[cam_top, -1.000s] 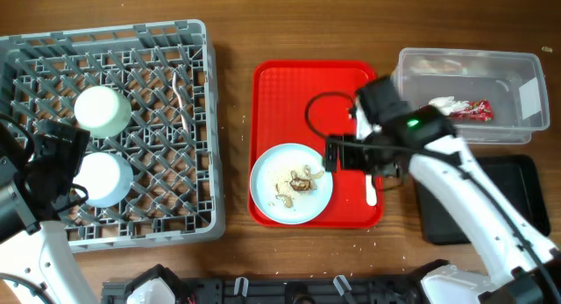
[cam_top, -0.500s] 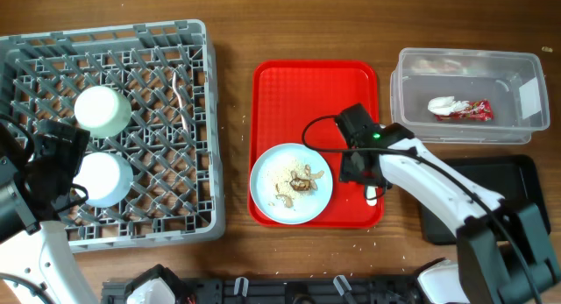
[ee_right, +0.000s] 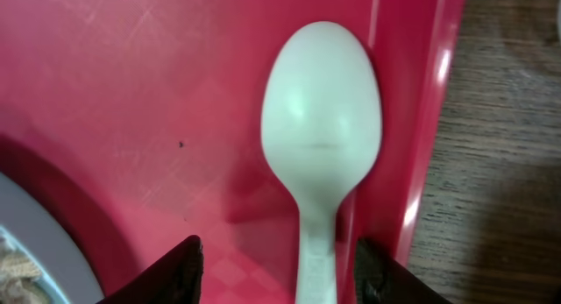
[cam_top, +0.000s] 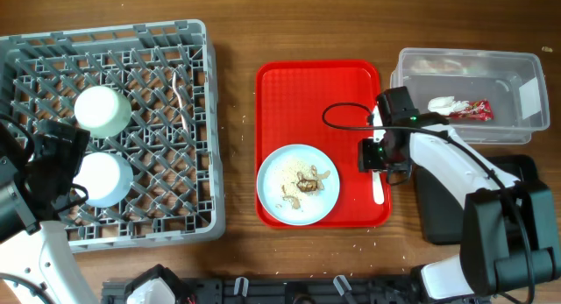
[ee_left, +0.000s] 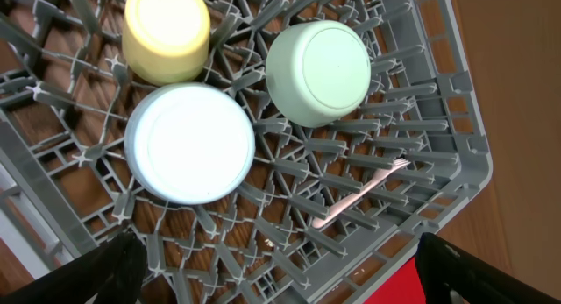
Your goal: Sort waste into correct bins and load items into the dishwasher rack
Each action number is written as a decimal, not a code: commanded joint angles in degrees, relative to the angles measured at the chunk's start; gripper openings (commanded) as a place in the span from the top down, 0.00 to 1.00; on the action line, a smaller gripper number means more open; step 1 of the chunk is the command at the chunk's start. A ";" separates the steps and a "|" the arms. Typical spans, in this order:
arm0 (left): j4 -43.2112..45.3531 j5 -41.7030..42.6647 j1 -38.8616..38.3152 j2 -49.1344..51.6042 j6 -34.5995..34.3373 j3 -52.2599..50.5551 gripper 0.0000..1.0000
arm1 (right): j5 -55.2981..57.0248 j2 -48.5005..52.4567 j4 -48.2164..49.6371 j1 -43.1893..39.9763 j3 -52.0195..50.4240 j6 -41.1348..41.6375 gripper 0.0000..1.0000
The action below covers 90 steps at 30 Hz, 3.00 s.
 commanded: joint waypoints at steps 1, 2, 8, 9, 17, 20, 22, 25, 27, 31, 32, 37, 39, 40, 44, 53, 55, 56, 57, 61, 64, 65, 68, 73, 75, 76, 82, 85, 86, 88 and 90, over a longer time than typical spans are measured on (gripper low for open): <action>0.11 0.87 0.28 0.00 0.70 0.09 0.00 | -1.49 0.81 -0.11 -0.07 -0.42 -2.60 0.51; 0.11 0.87 0.28 0.00 0.70 0.09 0.00 | -0.50 0.81 -0.07 -0.07 -0.74 -2.38 0.54; 0.11 0.87 0.28 0.00 0.70 0.09 0.00 | 6.45 0.92 1.11 -0.07 -2.95 2.01 0.57; 0.11 0.87 0.28 0.00 0.70 0.09 0.00 | 5.95 0.92 1.42 -0.07 -3.13 1.99 0.58; 0.11 0.87 0.28 0.00 0.70 0.09 0.00 | 1.92 0.92 1.31 0.70 -3.13 2.60 0.63; 0.11 0.87 0.28 0.00 0.70 0.09 0.00 | 4.39 0.92 1.84 2.67 -3.13 4.33 0.54; 0.11 0.87 0.28 0.00 0.70 0.09 0.00 | 4.57 0.96 1.95 3.56 -3.13 5.01 0.54; 0.11 0.87 0.28 0.00 0.70 0.09 0.00 | 4.52 1.90 3.13 4.31 -3.13 5.33 0.59; 0.11 0.87 0.28 0.00 0.70 0.09 0.00 | 4.48 3.74 3.61 4.44 -3.13 6.45 0.59; 0.11 0.87 0.28 0.00 0.70 0.09 0.00 | 3.41 4.79 3.96 4.44 -3.06 6.49 0.62; 0.11 0.87 0.28 0.00 0.70 0.09 0.00 | 3.45 4.76 3.23 4.44 -2.71 6.40 0.69; 0.11 0.87 0.28 0.00 0.70 0.09 0.00 | 7.91 4.76 -0.66 4.44 0.17 6.56 0.87; 0.11 0.87 0.28 0.00 0.70 0.09 0.00 | 8.39 4.76 -1.77 4.44 1.53 6.56 0.89; 0.11 0.87 0.28 0.00 0.70 0.09 0.00 | 8.37 4.76 -2.36 4.44 2.49 6.60 0.92; 0.11 0.87 0.28 0.00 0.70 0.09 0.00 | 8.26 4.74 -5.05 4.44 5.86 6.80 0.96; 0.11 0.87 0.28 0.00 0.70 0.09 0.00 | -6.45 4.70 -17.18 4.44 27.26 5.07 0.96; 0.11 0.87 0.28 0.00 0.70 0.09 0.00 | -15.39 4.70 -15.45 4.46 30.16 5.09 0.96; 0.11 0.87 0.28 0.00 0.70 0.09 0.00 | -19.78 4.70 -13.99 4.48 30.86 5.14 0.96; 0.11 0.87 0.28 0.00 0.70 0.09 0.00 | -24.92 4.70 -11.17 4.87 31.36 6.34 0.96; 0.11 0.87 0.28 0.00 0.70 0.09 0.00 | -31.65 4.76 0.13 8.85 31.36 15.02 0.96; 0.11 0.87 0.28 0.00 0.70 0.09 0.00 | -31.78 4.76 9.77 14.21 31.36 22.29 0.96; 0.11 0.87 0.28 0.00 0.70 0.09 0.00 | -31.76 4.79 13.14 16.24 31.36 24.65 0.96; 0.11 0.87 0.28 0.00 0.70 0.09 0.00 | -29.86 6.45 25.77 24.09 31.36 33.75 0.96; 0.11 0.87 0.28 0.00 0.70 0.09 0.00 | -23.56 13.46 37.09 31.01 31.36 40.65 0.96; 0.11 0.87 0.28 0.00 0.70 0.09 0.00 | -24.06 16.63 41.99 32.48 31.36 43.17 0.96; 0.11 0.87 0.28 0.00 0.70 0.09 0.00 | -24.52 18.29 45.16 33.24 31.36 44.54 0.96; 0.11 0.87 0.28 0.00 0.70 0.09 0.00 | -23.26 25.33 55.69 37.35 31.36 50.95 0.96; 0.11 0.87 0.28 0.00 0.70 0.09 0.00 | -23.58 25.99 54.69 37.33 31.36 48.15 0.43; 0.11 0.87 0.28 0.00 0.70 0.09 0.00 | -24.02 25.99 54.62 37.22 31.36 47.63 0.22; 0.11 0.87 0.28 0.00 0.70 0.09 0.00 | -25.24 25.94 54.47 36.72 31.43 46.71 0.15; 0.11 0.87 0.28 0.00 0.70 0.09 0.00 | -25.18 24.87 51.87 35.36 31.43 45.29 0.14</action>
